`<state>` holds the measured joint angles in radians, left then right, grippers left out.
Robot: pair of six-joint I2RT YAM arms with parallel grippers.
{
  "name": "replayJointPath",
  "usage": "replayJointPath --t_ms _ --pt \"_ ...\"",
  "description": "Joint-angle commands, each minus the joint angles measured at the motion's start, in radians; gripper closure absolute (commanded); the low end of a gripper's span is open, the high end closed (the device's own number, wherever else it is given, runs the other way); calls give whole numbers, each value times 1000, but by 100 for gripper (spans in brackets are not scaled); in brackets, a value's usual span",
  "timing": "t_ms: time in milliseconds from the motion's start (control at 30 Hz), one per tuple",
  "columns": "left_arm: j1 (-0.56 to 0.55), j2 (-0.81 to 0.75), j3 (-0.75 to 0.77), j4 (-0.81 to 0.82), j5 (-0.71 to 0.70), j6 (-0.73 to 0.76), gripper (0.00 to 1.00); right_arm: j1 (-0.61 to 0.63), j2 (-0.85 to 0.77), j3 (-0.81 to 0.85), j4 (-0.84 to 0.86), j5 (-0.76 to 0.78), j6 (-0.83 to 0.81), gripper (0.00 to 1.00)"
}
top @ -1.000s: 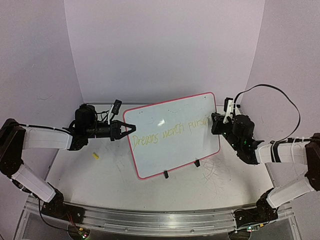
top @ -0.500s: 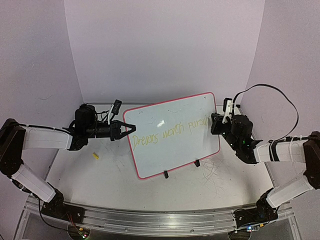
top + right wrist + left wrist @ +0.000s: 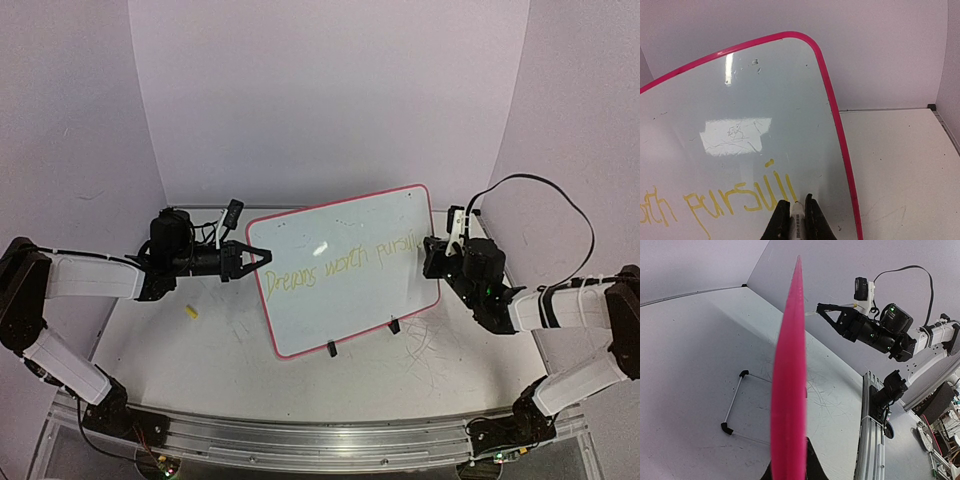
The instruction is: Write a sentence on the whiteboard
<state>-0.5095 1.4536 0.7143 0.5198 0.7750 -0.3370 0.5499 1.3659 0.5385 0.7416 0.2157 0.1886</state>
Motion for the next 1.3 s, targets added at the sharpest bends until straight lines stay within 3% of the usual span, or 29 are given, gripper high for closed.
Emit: replayJointPath --t_ms 0,500,1267 --pt "16 -12 4 -80 -74 112 100 -5 -5 25 17 -5 7 100" --pt "16 -4 5 -80 -72 112 100 -6 32 108 41 38 -24 100" --pt "16 -13 -4 -81 -77 115 100 -6 -7 7 -17 30 19 100"
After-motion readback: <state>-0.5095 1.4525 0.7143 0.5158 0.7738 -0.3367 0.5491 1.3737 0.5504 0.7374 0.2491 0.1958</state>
